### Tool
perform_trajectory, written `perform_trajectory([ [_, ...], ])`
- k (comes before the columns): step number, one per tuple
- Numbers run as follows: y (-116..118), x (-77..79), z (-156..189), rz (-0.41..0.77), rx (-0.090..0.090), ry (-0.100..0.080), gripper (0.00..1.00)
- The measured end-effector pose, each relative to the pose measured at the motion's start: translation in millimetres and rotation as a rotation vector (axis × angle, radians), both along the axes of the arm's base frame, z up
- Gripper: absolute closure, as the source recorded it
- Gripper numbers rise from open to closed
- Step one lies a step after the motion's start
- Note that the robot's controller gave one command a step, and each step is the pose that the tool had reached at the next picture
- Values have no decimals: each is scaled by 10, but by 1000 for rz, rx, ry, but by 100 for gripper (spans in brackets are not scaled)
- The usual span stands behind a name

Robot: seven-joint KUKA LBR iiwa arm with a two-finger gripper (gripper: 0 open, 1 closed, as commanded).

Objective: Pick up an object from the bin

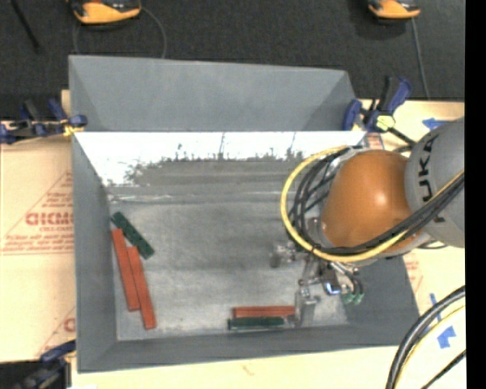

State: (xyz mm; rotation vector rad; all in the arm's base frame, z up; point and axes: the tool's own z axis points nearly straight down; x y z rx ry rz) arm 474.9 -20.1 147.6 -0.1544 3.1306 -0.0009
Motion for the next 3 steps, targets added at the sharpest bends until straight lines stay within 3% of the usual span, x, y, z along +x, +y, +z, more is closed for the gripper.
perform_trajectory([
  [1,-71,48,-783,-146,2,1,0],
  [2,-67,36,-751,-145,2,8,100],
  [3,-244,139,-205,228,-2,0,100],
])
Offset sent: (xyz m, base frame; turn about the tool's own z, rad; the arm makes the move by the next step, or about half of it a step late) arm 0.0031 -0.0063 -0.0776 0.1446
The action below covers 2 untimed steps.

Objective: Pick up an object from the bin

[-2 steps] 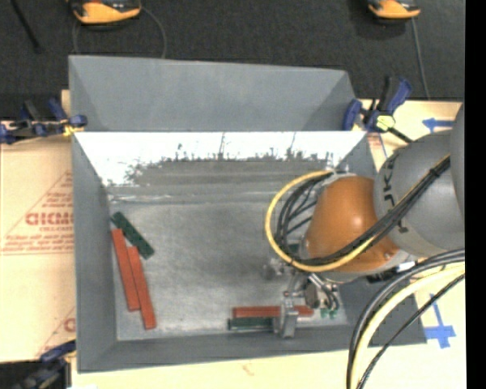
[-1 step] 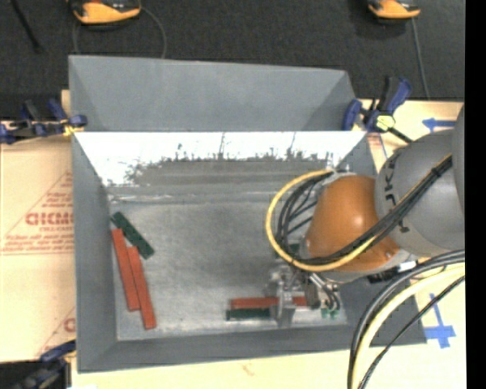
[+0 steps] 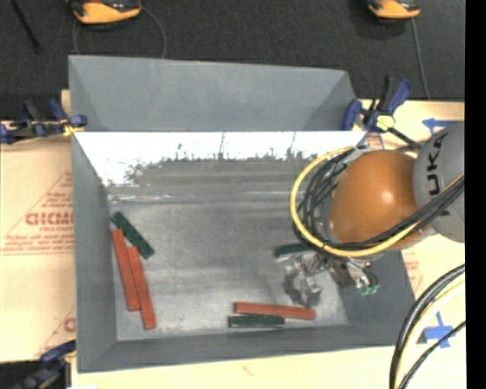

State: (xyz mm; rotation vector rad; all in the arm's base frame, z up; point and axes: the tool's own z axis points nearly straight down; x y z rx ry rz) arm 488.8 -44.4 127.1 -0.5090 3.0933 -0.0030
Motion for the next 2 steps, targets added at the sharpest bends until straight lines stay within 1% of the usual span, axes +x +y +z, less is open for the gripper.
perform_trajectory([
  [1,7,-10,-13,-2,1,4,0],
  [2,597,-156,-219,-22,4,5,0],
])
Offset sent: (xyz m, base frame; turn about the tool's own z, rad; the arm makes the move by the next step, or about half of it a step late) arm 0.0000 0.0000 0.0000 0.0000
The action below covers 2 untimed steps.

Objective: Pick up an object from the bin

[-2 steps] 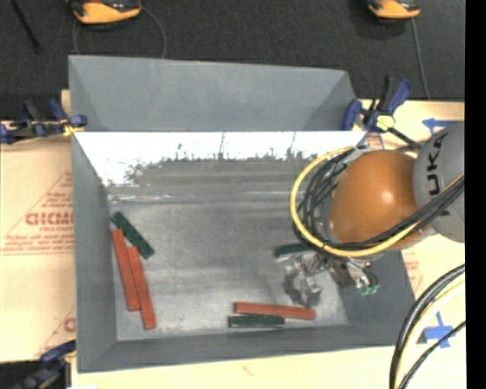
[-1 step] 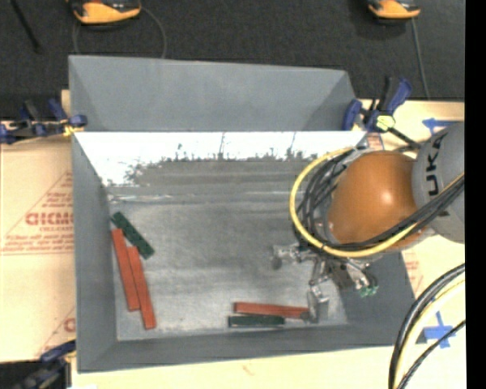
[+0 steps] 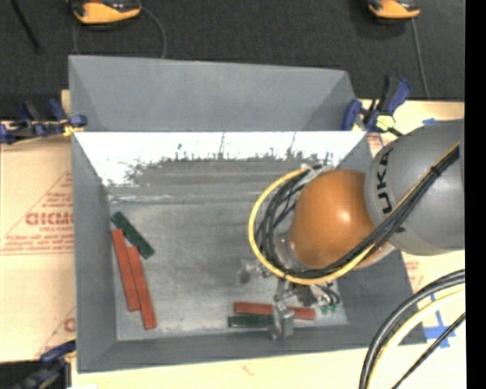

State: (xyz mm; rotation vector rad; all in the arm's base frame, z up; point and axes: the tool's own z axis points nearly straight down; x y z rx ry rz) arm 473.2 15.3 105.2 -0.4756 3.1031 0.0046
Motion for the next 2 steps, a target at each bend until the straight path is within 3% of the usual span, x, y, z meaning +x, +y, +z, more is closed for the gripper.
perform_trajectory([
  [1,87,103,-312,-76,-2,-7,0],
  [2,81,88,-295,-76,-3,-1,100],
])
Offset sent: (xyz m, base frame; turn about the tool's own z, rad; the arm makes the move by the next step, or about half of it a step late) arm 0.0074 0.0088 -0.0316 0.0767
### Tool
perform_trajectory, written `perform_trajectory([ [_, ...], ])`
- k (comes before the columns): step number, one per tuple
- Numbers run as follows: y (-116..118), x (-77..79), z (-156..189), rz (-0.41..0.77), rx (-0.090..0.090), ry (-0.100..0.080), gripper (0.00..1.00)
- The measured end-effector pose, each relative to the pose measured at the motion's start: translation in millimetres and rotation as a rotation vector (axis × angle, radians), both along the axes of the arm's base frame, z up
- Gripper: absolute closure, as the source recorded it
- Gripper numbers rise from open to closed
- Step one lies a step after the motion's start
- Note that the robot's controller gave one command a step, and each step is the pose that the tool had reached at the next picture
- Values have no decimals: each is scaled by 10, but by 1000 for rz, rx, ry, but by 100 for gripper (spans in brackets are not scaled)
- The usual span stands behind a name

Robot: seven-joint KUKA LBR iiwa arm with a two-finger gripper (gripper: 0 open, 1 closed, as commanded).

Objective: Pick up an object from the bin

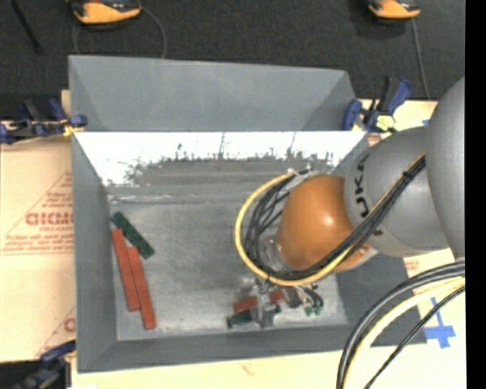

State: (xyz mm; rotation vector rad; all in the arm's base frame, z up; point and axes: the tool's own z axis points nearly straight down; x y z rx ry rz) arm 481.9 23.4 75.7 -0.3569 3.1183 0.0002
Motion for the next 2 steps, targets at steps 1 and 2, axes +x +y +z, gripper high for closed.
perform_trajectory([
  [1,-41,-52,368,33,-1,-3,100],
  [2,20,-29,1347,43,0,-8,100],
])
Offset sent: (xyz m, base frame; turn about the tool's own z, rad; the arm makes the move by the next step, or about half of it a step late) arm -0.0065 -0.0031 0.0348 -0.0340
